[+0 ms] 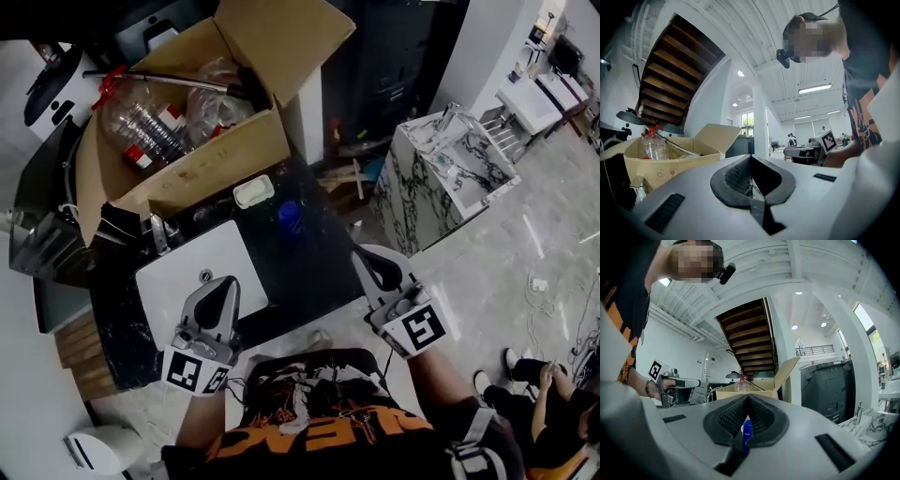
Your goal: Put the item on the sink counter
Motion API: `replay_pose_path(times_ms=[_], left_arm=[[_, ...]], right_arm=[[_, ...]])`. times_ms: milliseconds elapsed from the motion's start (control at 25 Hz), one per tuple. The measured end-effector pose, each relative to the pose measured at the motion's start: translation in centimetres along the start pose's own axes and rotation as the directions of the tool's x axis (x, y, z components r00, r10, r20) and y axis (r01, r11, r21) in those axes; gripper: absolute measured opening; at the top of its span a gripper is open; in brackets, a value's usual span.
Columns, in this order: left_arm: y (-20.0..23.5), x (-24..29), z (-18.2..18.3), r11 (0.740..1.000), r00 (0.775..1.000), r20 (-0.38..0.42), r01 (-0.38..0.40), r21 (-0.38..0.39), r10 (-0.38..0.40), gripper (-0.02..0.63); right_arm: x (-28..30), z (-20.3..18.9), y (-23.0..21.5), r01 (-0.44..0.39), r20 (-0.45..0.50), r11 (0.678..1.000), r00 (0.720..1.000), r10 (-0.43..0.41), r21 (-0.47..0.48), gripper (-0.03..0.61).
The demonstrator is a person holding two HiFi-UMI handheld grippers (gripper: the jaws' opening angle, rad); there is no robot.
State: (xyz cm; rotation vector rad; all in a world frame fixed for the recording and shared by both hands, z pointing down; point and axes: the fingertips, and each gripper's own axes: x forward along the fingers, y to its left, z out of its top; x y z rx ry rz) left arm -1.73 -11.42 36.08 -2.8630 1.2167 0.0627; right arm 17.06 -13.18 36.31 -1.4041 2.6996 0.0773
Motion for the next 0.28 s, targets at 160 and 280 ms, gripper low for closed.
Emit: replay_pose_path(times_ms=[160, 280], left_arm=[[-0.3, 0.0, 0.1, 1.000, 1.000, -0.002, 0.016, -0.002, -0.016, 0.014], [-1.1, 0.1, 0.1, 0.999, 0.999, -0.011, 0.041, -0.003, -0.041, 0.014]], right_arm=[[0.8, 0.4, -0.2, 0.006, 0.006, 1.000, 1.000, -0.006, -0.014, 0.014], [0.8, 1.2, -0.3, 0.014, 0.015, 1.000, 1.000, -0.013, -0.006, 0.014]])
